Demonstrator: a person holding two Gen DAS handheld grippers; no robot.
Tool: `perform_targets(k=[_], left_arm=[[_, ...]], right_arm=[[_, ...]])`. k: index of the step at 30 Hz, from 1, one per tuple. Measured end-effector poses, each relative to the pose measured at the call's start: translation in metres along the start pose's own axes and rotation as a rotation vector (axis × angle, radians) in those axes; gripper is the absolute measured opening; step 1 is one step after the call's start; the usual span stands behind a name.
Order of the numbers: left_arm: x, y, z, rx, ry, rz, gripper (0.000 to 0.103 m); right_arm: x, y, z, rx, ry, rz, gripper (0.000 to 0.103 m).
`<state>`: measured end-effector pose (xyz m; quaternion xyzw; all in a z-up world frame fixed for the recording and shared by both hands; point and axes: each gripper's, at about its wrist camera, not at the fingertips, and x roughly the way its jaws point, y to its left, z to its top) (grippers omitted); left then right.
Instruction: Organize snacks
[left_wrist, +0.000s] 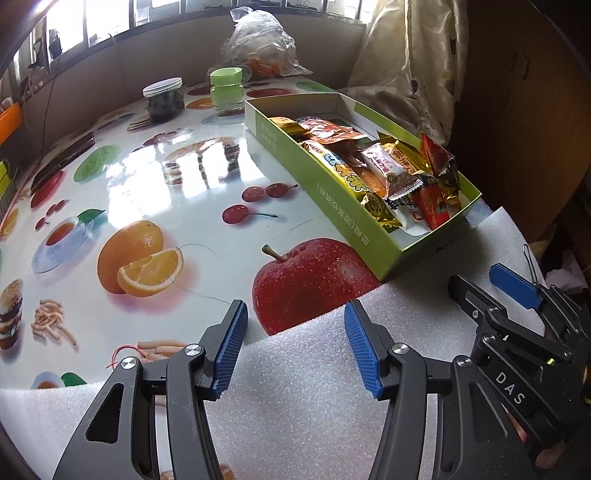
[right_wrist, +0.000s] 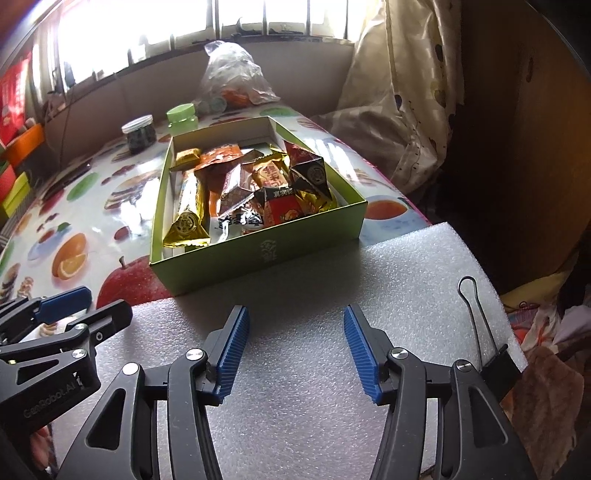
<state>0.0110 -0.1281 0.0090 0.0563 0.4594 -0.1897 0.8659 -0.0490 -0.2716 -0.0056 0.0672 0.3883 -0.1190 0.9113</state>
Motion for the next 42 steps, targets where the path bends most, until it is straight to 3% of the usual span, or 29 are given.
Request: perform_targets(k=[42], left_arm=[[-0.0024, 0.0006, -0.0028, -0.024, -0.004, 0.002, 0.056]], right_arm=[[-0.0002, 0.0006, -0.0016, 0.000, -0.007, -0.005, 0.054]])
